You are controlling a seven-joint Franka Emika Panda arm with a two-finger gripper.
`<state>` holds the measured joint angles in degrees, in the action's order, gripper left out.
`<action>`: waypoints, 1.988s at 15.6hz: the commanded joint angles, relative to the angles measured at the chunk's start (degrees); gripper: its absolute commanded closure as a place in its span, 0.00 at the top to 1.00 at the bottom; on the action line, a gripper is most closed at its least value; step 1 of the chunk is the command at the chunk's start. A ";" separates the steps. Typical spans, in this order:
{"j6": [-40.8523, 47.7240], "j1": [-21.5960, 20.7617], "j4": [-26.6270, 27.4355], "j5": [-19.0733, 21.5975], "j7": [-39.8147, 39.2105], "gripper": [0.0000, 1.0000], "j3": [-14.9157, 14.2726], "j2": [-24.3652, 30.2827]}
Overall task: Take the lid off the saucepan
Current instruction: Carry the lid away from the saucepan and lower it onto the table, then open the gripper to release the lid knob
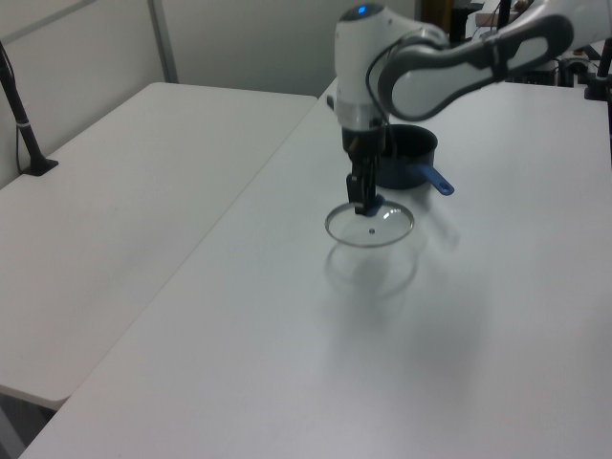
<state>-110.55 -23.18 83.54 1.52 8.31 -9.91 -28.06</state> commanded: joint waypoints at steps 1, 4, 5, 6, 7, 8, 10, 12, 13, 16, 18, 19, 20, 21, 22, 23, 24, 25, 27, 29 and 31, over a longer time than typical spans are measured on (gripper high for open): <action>-0.72 -1.08 0.39 -1.26 1.97 0.49 -0.38 -1.29; -1.77 -1.25 0.48 -2.14 3.12 0.49 -0.38 -2.61; -1.95 -1.60 0.48 -2.14 3.21 0.49 -0.38 -3.13; -2.30 -1.78 0.48 -2.22 3.21 0.49 -0.38 -3.57; -2.65 -1.78 0.48 -2.40 3.21 0.50 -0.38 -3.75; -2.83 -1.78 0.57 -2.40 3.21 0.50 -0.38 -3.84; -3.01 -1.78 0.66 -2.40 3.21 0.50 -0.38 -3.84; -3.09 -1.87 1.27 -2.49 3.29 0.50 -0.38 -3.93; -3.09 -1.78 1.27 -2.49 3.21 0.53 -0.38 -4.02; -3.09 -1.78 1.27 -2.49 3.21 0.61 -0.38 -4.37; -3.09 -1.78 1.36 -2.49 3.21 0.63 -0.38 -4.37; -3.09 -1.78 1.36 -2.49 3.21 0.65 -0.38 -4.37; -3.09 -1.78 1.36 -2.49 3.21 0.66 -0.38 -4.37; -3.09 -1.69 1.36 -2.49 3.21 0.71 -0.38 -4.28; -3.09 -1.69 1.36 -2.49 3.21 0.78 -0.38 -4.28; -3.01 -1.69 1.36 -2.49 3.21 0.86 -0.38 -4.28; -3.01 -1.60 1.36 -2.49 3.21 0.98 -0.38 -4.11; -2.92 -1.60 1.27 -2.49 3.21 1.00 -0.46 -4.02; -2.31 -1.17 1.18 -2.49 2.77 1.00 -0.38 -3.23; -2.04 -0.81 1.36 -2.40 2.59 1.00 -0.38 -1.22; 0.06 0.50 1.36 -2.40 2.59 1.00 -0.38 1.24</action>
<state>-112.25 -23.91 83.15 0.20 10.38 -10.20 -31.85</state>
